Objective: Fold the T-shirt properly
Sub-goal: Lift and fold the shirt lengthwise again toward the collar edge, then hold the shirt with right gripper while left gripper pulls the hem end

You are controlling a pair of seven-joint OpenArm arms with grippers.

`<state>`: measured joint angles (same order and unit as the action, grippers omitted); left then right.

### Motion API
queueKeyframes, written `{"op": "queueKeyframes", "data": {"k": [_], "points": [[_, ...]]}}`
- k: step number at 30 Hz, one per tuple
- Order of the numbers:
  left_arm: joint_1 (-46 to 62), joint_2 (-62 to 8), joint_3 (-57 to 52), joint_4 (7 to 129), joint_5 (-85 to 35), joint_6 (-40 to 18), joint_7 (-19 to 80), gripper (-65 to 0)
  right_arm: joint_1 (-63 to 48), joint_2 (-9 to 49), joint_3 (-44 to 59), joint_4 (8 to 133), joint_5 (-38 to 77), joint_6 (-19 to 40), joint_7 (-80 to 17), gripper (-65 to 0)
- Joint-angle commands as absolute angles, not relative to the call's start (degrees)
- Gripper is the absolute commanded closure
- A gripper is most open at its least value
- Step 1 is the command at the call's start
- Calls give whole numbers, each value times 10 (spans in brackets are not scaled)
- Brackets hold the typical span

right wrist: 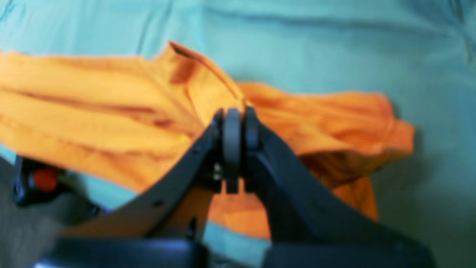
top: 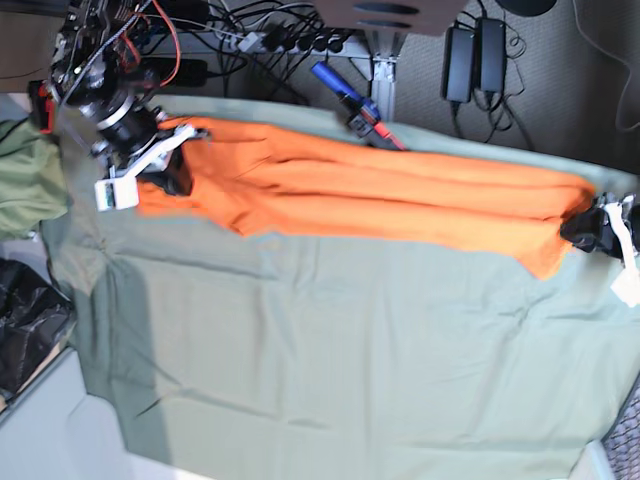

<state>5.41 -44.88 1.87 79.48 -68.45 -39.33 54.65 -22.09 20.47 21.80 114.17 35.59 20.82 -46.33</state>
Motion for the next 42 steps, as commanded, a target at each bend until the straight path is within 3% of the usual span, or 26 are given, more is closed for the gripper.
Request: {"op": "queueKeyframes", "data": {"k": [1,6,8,12,14,31,42], "points": [[50,-462,13,803,-697,-400,538,-244,-227,212,223,1157,364,234,-450,0],[57,-462,13,803,-673,-400,517,-342,-248,210,223,1159,360,234,-450,0],[57,-462,13,803,-660,-400,503,-349,-251,209,223,1159,360,234,-450,0],[57,-459,13,803,-635,-400,496,-349,-255,209,223,1159,352,234,-450,-290],[57,-455,13,803,-621,-400,492,-349,-254,209,223,1159,349,234,-450,-344],[57,-395,13,769,-559,-387,473,-349,-254,208,223,1158,349,234,-446,-343],[63,-388,13,738,-595,-388,509,-349,-254,208,223,1158,349,234,-446,-343]]}}
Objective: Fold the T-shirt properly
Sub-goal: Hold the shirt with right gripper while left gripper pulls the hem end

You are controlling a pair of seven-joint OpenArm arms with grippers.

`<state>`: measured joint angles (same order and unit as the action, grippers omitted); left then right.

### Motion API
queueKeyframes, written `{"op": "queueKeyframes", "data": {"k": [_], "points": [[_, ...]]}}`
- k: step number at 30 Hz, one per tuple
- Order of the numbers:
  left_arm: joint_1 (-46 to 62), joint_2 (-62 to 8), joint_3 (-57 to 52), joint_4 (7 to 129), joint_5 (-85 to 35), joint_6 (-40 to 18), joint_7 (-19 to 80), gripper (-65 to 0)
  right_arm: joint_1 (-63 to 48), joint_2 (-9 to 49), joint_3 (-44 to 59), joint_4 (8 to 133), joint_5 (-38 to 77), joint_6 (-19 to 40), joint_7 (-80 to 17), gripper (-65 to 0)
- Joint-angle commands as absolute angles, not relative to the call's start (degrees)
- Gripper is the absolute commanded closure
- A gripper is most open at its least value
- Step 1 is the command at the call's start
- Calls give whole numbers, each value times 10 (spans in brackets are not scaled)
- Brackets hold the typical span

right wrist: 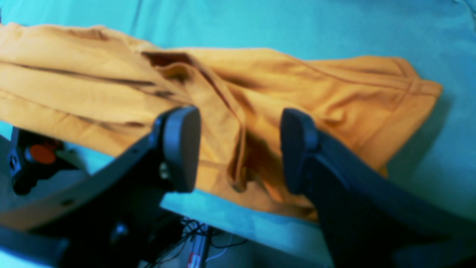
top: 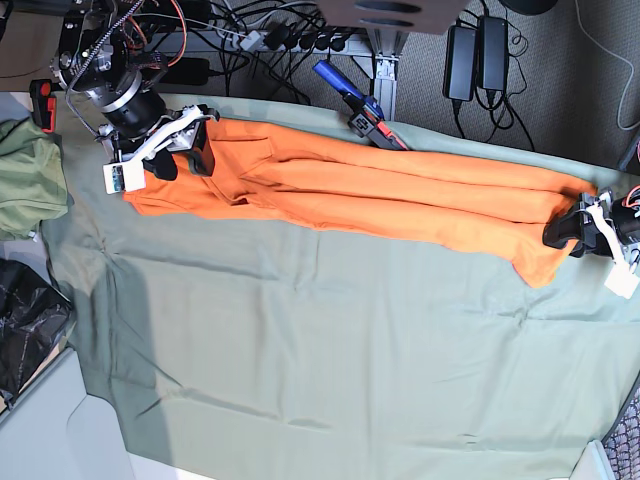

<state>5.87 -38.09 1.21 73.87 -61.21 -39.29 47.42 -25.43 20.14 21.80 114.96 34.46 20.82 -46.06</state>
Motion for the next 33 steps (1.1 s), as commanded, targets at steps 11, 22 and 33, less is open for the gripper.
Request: {"op": "queueKeyframes", "data": {"k": [11,22,33], "points": [[110,-390,13,747,-636,-400,543,-348,-254,208,223,1158,347,234,-446,-343],[110,-390,13,797,-660,-400,553,-348,-254,208,223,1158,347,234,-446,-343],[109,-389,13,797,-628,-400,508,0,-254,208,223,1158,347,234,-445,-343]]}}
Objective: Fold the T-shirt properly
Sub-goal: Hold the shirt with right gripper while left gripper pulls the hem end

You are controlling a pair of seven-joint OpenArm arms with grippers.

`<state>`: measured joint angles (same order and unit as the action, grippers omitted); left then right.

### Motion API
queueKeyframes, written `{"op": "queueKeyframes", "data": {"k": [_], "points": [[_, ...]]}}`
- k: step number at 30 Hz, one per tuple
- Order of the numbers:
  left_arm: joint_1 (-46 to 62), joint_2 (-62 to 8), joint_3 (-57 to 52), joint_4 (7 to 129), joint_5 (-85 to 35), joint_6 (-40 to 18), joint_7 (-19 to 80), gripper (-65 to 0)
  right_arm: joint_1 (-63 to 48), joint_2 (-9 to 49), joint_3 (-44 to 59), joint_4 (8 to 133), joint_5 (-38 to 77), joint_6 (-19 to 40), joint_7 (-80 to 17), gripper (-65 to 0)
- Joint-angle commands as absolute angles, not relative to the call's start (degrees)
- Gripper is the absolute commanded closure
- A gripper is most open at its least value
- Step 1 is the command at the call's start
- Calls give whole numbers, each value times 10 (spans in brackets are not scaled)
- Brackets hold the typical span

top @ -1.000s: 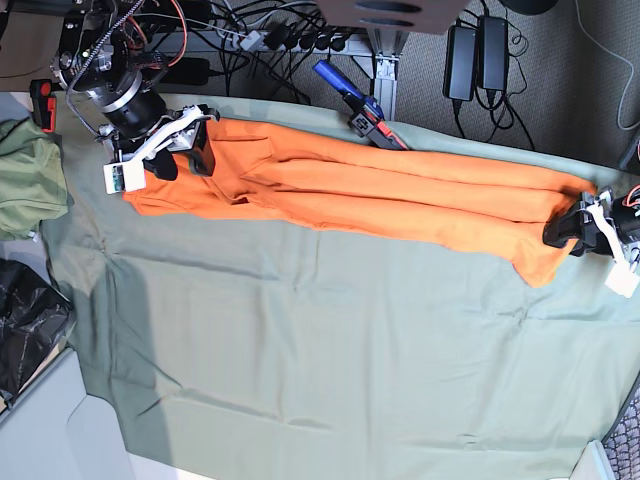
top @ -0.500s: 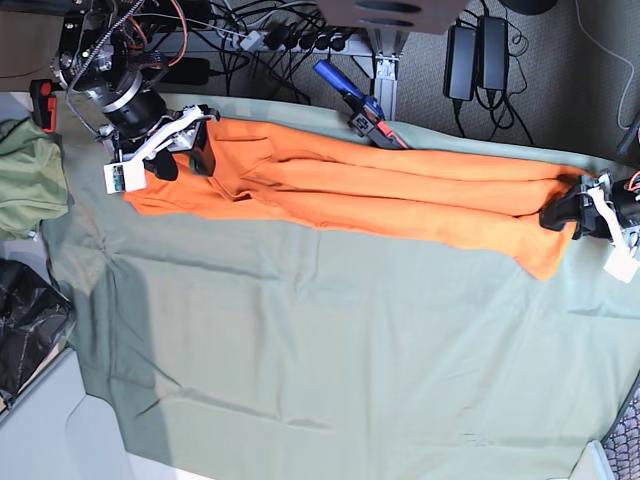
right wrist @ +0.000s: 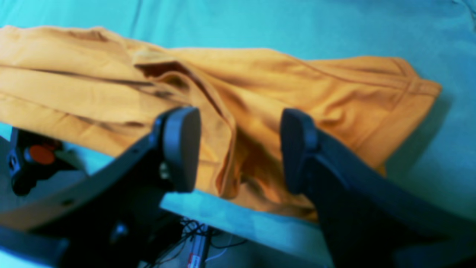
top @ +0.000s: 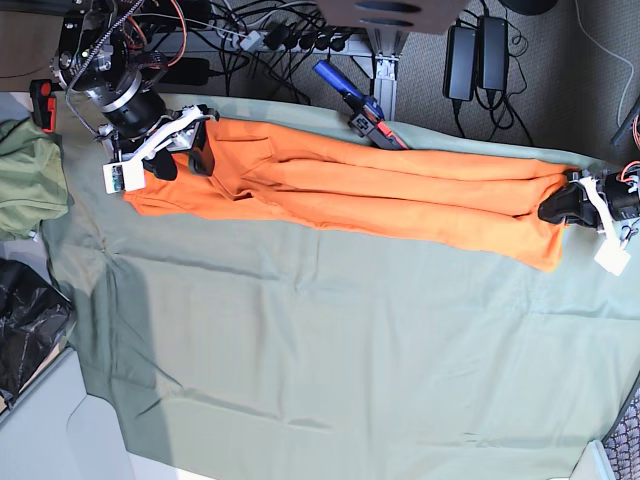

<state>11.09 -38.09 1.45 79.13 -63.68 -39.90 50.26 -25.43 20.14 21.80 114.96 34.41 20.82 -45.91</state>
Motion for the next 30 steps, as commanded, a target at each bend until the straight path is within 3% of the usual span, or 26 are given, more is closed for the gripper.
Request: {"op": "queueKeyframes", "data": {"k": [1,8,18,30], "points": [[109,-388,13,797,-627,-400,508,0,-254,208,223,1158,347,234,-446,-343],[105,-388,10,800,-632,-400,514,0,-254,208,223,1158,347,234,-445,-343],[105,-402,-54,895,-618,-400,525,0,-254,208,223,1158,347,234,-444,-343],[71,-411,-54,883,-552,-400,504,0,-254,208,223,1158,347,234,-443,-343]]}}
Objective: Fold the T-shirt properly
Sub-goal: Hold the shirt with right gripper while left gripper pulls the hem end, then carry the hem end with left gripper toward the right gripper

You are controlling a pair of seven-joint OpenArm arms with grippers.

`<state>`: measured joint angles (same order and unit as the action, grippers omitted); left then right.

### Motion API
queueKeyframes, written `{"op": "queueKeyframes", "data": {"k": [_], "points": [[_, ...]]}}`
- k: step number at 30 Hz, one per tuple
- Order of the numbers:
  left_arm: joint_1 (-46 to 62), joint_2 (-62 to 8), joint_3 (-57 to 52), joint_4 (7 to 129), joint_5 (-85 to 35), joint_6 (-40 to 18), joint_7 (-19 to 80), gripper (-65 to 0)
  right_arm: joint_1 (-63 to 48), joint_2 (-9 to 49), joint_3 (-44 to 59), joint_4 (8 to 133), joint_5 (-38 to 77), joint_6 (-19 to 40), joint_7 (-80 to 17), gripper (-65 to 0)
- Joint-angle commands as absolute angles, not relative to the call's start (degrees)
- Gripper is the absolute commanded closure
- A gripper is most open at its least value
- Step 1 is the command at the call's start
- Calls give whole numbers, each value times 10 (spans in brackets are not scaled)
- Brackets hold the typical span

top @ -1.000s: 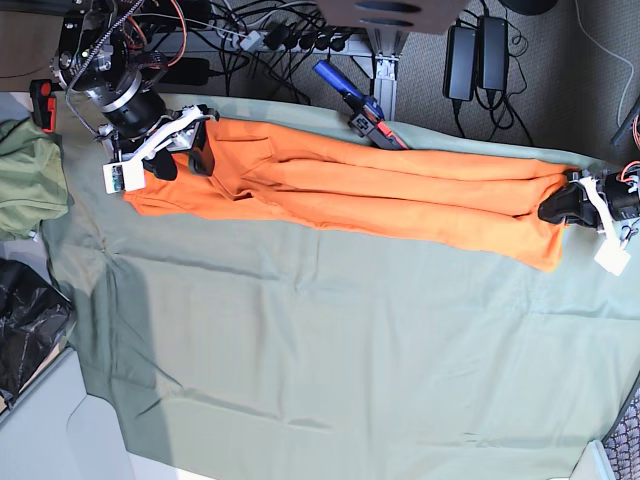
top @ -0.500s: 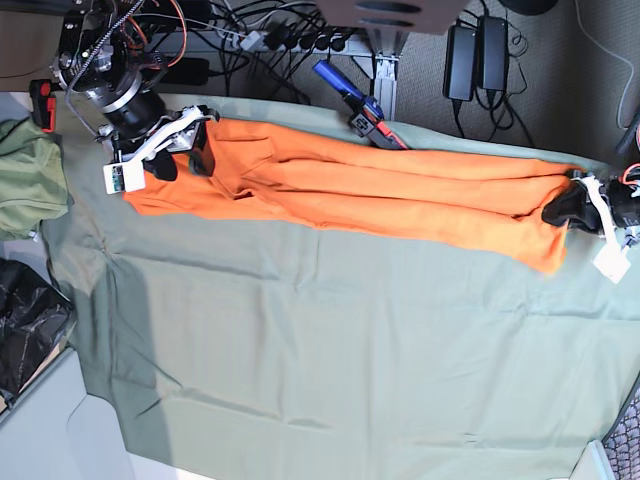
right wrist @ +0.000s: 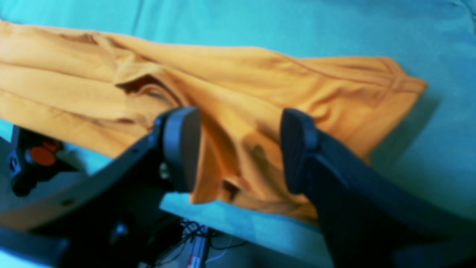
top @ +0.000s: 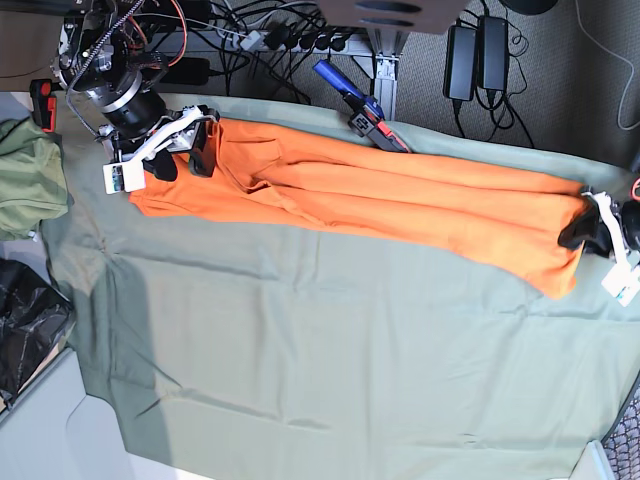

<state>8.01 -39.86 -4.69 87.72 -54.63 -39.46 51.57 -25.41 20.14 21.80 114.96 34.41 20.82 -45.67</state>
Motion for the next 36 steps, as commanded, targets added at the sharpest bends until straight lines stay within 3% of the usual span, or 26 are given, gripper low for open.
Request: {"op": "queueKeyframes", "data": {"k": [1,14,29,36], "points": [[61,-411,-54,875,-550,-400,504,0,-254,208,223,1158,347,234,-443,-343],[26,-440,-54,844,-567,-400,511,0,-254,208,223,1158,347,234,-442,-343],[123,-381,-51,1136,-526,-396,524,0,-254,208,223,1158,345,234,-435,-343],[125,-311,-21,1157,-455,-371,501,0,-254,208,223,1158,342,234,-435,-343]]}}
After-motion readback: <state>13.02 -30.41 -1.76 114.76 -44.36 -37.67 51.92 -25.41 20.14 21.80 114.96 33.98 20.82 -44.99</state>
